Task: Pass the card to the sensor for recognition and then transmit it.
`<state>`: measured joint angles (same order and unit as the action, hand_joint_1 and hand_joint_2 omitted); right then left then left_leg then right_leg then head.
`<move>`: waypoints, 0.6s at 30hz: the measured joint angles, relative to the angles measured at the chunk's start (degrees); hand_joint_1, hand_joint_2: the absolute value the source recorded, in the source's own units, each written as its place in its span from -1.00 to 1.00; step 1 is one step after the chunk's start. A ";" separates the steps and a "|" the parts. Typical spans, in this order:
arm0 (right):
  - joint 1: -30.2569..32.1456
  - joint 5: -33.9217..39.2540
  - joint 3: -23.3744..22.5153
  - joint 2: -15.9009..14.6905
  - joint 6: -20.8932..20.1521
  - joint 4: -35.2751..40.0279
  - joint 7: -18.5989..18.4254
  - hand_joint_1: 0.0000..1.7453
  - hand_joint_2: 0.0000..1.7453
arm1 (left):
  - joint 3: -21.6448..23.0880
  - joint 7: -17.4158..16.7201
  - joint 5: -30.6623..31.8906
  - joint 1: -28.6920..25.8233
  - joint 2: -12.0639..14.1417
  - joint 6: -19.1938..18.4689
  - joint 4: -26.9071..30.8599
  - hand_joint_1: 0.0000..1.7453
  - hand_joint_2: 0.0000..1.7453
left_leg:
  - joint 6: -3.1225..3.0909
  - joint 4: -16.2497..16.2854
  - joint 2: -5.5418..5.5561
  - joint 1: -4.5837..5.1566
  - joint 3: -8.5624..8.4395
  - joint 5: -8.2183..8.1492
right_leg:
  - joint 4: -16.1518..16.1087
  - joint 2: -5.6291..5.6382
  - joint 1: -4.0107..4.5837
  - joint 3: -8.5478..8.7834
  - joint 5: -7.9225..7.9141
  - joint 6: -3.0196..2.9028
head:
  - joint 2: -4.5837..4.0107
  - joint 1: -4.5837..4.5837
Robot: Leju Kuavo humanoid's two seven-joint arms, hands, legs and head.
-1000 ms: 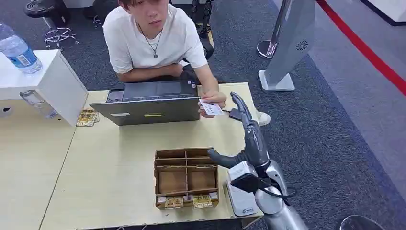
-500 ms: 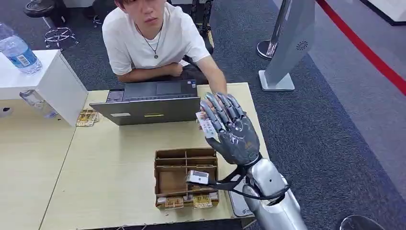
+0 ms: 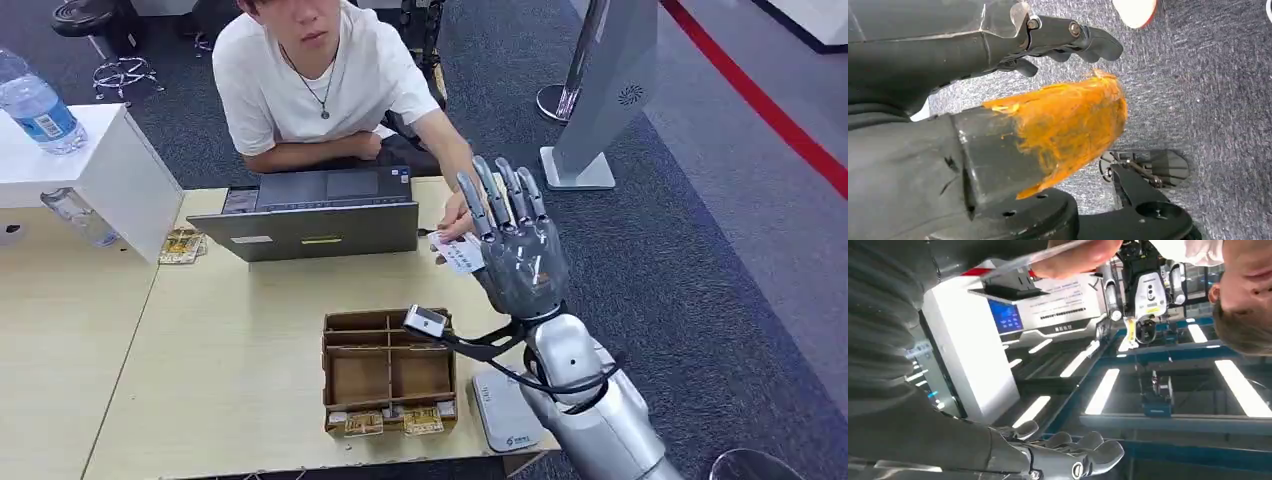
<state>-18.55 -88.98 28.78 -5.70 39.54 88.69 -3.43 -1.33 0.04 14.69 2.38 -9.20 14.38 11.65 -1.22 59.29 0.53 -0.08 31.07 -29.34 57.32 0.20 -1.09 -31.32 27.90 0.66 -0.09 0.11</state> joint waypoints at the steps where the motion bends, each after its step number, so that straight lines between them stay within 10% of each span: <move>1: -0.21 0.00 0.33 -0.46 0.00 0.04 -0.20 -1.00 1.00 | 0.00 0.00 0.00 -0.02 -0.04 -0.04 0.00 -1.00 -1.00 | 0.00 0.00 0.00 0.00 0.00 0.00 | 0.00 0.00 0.00 0.00 0.00 0.00 | 0.00 0.00; 13: -0.40 0.00 1.58 -4.27 0.00 2.60 -0.03 -1.00 1.00 | 0.00 0.50 0.04 0.00 -0.90 -0.63 0.00 -1.00 -1.00 | 0.00 0.00 -0.01 0.00 0.00 0.00 | 0.00 0.01 0.00 -0.01 0.00 0.00 | 0.00 -0.02; 14: -0.36 0.00 1.58 -4.38 0.00 2.78 0.02 -0.72 1.00 | 0.00 0.52 0.04 0.00 -0.96 -0.63 0.00 -1.00 -1.00 | 0.00 0.00 -0.01 0.00 0.00 0.00 | 0.00 0.01 0.00 -0.01 0.00 0.00 | 0.00 0.00; 15: -0.30 0.00 1.56 -4.48 0.00 2.93 0.17 0.32 1.00 | 0.00 0.57 0.04 0.00 -1.00 -0.65 0.00 -1.00 -1.00 | 0.00 0.00 -0.01 0.00 -0.01 0.00 | 0.00 0.01 0.00 -0.01 0.00 0.00 | 0.00 0.00; 16: -0.16 0.00 1.51 -4.53 0.00 3.06 0.48 0.82 1.00 | 0.00 0.59 0.04 0.00 -1.05 -0.66 0.00 -1.00 -1.00 | 0.00 0.00 -0.01 0.00 -0.01 0.00 | 0.00 0.01 0.00 -0.01 0.00 0.00 | 0.00 0.00; 18: 0.24 0.00 1.31 -4.59 0.00 3.48 0.89 1.00 1.00 | 0.00 0.63 0.04 -0.01 -1.11 -0.66 0.00 -1.00 -1.00 | 0.00 0.00 -0.01 0.00 0.00 0.00 | 0.00 0.01 0.00 -0.01 0.00 0.00 | 0.00 0.00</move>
<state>-18.31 -88.98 30.10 -10.29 39.54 92.17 -2.53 -1.33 0.68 14.73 2.38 -10.32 13.73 11.65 -1.22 59.29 0.52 -0.08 31.07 -29.34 57.32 0.21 -1.09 -31.33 27.90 0.66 -0.09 0.11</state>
